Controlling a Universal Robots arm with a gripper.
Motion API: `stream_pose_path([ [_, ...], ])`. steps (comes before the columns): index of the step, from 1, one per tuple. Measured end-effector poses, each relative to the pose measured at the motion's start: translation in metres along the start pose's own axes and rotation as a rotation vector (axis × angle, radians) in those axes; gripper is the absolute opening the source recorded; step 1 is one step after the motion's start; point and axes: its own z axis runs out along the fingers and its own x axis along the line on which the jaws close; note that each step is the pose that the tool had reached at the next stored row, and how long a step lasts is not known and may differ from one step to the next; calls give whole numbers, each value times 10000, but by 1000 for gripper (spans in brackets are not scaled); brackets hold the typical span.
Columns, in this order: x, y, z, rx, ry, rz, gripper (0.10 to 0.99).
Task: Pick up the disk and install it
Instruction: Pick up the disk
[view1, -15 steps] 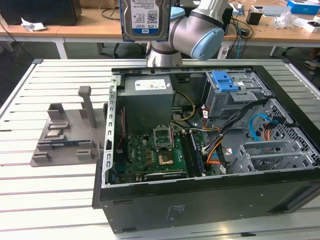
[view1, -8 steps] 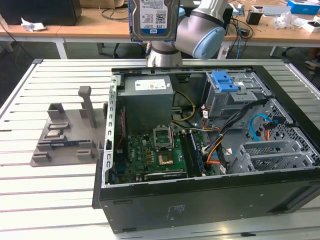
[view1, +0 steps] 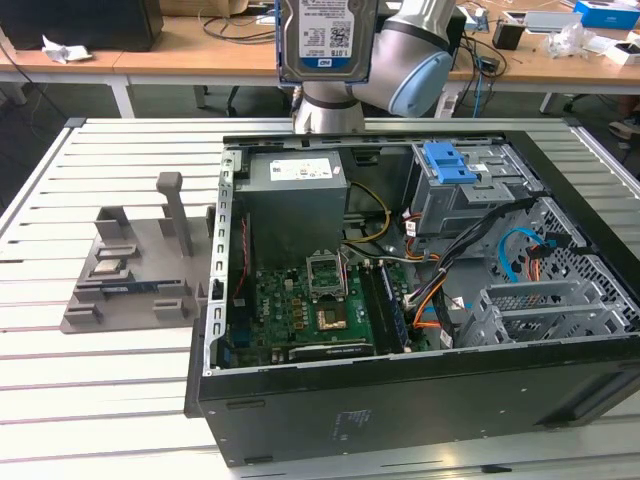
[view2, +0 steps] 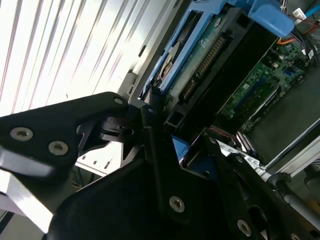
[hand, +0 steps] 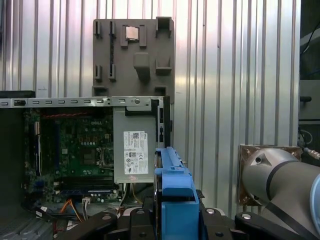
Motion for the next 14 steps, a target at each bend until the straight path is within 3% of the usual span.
stream_pose_path([
  [8,0,-7,9,3,-4,0,369],
  [14,20,-14,107,-3,-1,0,369],
])
